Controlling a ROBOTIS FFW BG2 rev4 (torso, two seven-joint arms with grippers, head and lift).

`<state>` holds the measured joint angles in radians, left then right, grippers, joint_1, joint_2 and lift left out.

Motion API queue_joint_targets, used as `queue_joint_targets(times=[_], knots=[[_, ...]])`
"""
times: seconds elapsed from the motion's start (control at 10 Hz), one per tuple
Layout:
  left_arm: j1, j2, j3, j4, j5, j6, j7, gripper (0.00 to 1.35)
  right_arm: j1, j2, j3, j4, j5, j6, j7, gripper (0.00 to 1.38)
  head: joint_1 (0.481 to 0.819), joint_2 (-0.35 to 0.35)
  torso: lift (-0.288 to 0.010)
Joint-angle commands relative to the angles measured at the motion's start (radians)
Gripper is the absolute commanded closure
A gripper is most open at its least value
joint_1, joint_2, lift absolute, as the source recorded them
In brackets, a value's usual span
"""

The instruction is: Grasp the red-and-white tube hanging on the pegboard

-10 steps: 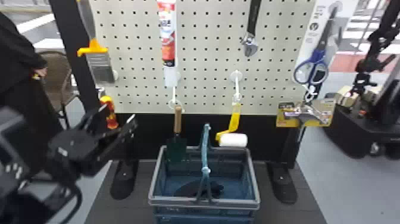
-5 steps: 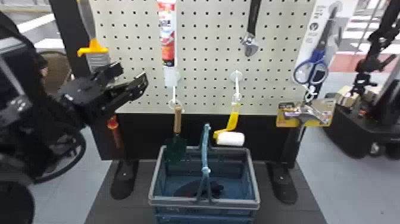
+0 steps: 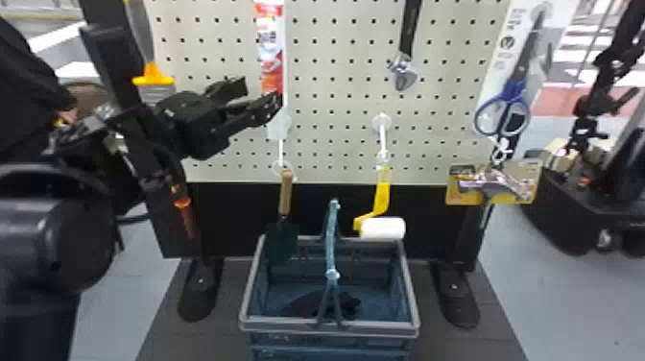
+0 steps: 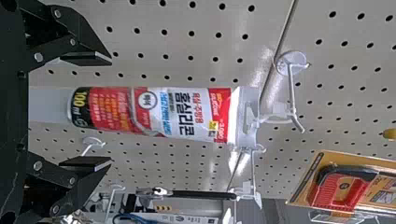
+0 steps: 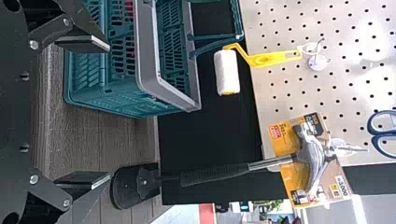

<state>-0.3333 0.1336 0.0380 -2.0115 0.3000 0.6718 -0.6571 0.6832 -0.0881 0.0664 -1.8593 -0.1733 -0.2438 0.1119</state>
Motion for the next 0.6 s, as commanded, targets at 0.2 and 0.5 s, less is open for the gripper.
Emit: queue_joint_targets(times=[0.2,0.5], knots=[[-0.151,0.026,-0.072,0.128,0.054,0.008,-0.015,0.49,-0.008,-0.001,0.001,0.002,0.003,0.003,0.000,0.31,0.549,0.000,-0.100],[-0.160,0.029,-0.079,0.142,0.036,-0.015,-0.019,0.76,-0.008,-0.002,0.001,0.000,0.009,0.003,0.000,0.31,0.549,0.000,-0.100]])
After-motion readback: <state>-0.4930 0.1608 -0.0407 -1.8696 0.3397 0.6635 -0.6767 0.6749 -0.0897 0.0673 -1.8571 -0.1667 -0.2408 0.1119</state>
